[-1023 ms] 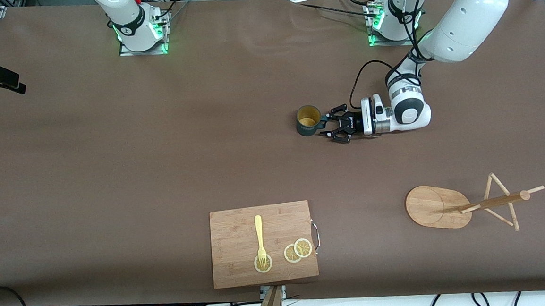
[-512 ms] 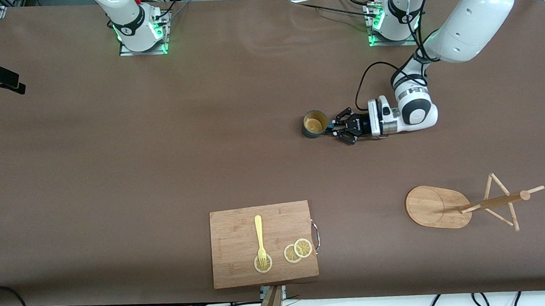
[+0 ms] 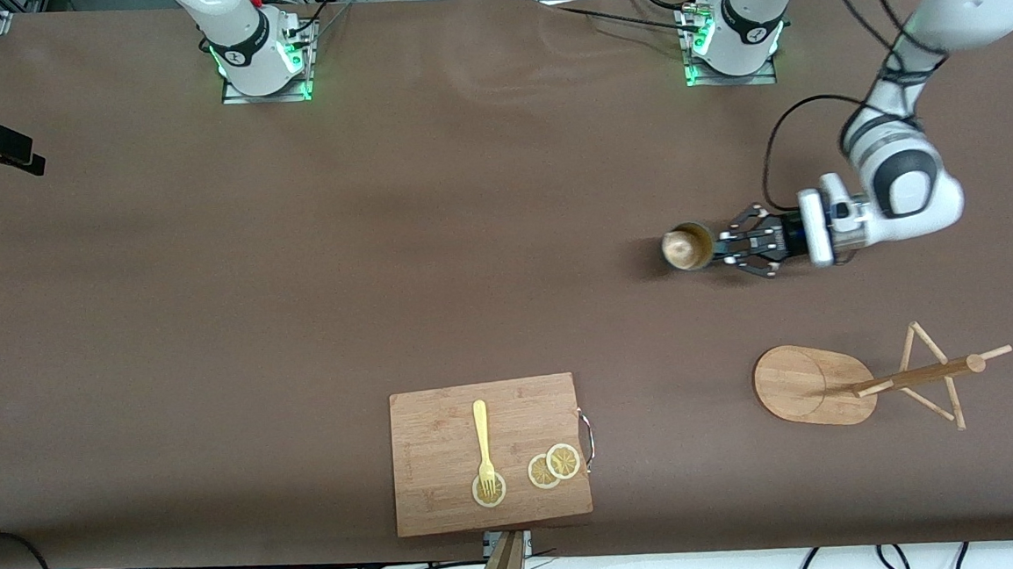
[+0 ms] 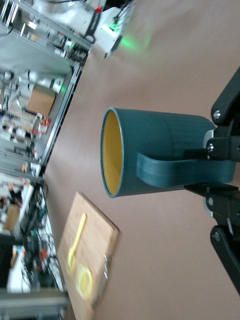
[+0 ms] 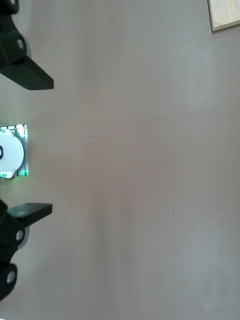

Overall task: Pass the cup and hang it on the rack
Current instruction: 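Lift the teal mug with the left gripper toward the wooden rack, then lower the mug onto a rack peg with the left gripper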

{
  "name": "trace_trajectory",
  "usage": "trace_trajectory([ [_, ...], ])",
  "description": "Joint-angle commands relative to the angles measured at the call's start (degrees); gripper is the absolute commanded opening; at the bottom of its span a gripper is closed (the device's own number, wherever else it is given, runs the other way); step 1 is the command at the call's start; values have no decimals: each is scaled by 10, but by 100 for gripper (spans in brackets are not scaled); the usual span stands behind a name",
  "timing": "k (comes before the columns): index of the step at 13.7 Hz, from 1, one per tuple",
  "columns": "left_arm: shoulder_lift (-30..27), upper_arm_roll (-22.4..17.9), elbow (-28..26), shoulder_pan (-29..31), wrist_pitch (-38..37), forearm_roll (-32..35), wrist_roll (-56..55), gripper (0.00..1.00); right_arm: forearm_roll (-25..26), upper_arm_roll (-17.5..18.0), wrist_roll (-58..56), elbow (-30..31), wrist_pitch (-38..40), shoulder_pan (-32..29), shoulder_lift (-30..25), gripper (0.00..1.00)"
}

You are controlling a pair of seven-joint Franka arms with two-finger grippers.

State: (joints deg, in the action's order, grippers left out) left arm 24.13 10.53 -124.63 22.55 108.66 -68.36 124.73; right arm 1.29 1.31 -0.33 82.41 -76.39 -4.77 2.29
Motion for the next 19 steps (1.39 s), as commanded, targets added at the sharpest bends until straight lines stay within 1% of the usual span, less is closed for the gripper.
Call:
trace_trajectory([
  [1, -8, 5, 29, 70, -76, 45, -111, 0, -11, 0, -11, 1, -3, -6, -4, 100],
  [3, 0, 5, 63, 121, -129, 89, -176, 0, -11, 0, -11, 1, -4, -6, -4, 100],
  [6, 18, 4, 95, 179, -207, 93, -273, 0, -11, 0, -12, 1, -4, -6, -4, 100],
  [8, 22, 4, 114, 204, -219, 94, -335, 0, -11, 0, -12, 1, -4, -6, -4, 100],
  [10, 27, 5, 129, 217, -242, 93, -421, 0, -11, 0, -12, 1, -4, -6, -4, 100],
  [15, 30, 6, 177, 211, -241, 84, -640, 0, -10, 0, -27, 1, -4, -6, -4, 100],
  [19, 70, 7, 242, 204, -239, 81, -764, 0, -10, -1, -26, 1, -4, -6, -4, 100],
])
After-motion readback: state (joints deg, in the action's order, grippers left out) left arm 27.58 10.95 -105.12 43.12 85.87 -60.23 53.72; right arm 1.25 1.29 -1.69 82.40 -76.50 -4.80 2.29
